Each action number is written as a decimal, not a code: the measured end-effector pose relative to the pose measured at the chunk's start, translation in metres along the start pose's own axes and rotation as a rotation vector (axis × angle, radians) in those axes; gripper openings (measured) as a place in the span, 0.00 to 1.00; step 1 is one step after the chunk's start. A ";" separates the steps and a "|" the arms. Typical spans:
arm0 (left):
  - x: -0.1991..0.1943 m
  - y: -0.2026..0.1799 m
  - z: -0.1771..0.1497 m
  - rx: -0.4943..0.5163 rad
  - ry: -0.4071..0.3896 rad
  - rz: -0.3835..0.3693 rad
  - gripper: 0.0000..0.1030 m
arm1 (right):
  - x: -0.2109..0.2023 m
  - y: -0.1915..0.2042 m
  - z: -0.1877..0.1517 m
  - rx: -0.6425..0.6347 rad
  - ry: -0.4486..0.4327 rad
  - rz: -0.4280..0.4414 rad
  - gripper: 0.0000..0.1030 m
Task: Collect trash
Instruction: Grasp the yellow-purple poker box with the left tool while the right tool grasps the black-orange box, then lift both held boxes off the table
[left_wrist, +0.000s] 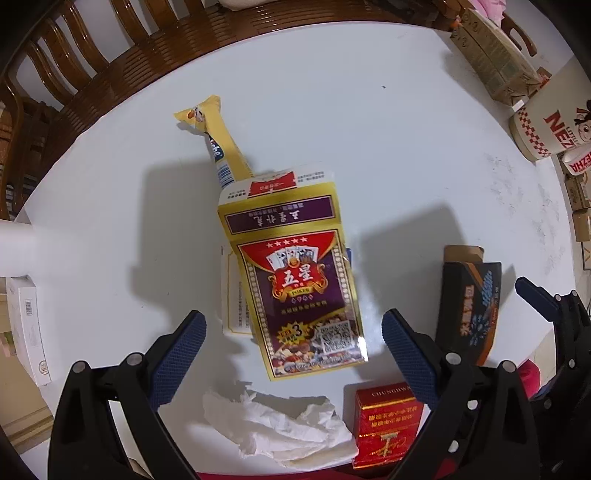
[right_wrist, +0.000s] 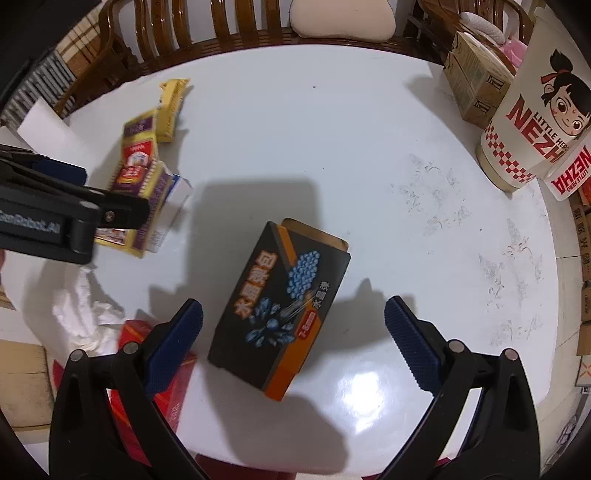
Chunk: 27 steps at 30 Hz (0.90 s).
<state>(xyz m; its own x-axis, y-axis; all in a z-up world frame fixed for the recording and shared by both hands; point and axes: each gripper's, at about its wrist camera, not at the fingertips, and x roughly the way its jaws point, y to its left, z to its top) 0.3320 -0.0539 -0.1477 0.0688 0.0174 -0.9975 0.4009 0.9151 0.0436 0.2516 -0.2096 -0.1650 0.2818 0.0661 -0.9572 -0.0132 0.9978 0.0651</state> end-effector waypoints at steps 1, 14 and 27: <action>0.002 0.001 0.001 -0.001 0.001 0.004 0.91 | 0.002 0.001 0.000 -0.009 -0.004 -0.014 0.94; 0.020 0.009 0.014 -0.027 -0.007 0.016 0.83 | 0.022 0.010 0.005 -0.051 -0.025 -0.113 0.86; 0.013 0.000 0.007 -0.022 -0.018 -0.007 0.59 | 0.020 0.007 0.012 -0.066 -0.027 -0.036 0.54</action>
<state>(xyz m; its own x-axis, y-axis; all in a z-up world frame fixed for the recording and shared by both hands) 0.3387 -0.0565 -0.1598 0.0825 0.0041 -0.9966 0.3809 0.9239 0.0353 0.2684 -0.2011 -0.1801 0.3090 0.0311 -0.9505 -0.0653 0.9978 0.0114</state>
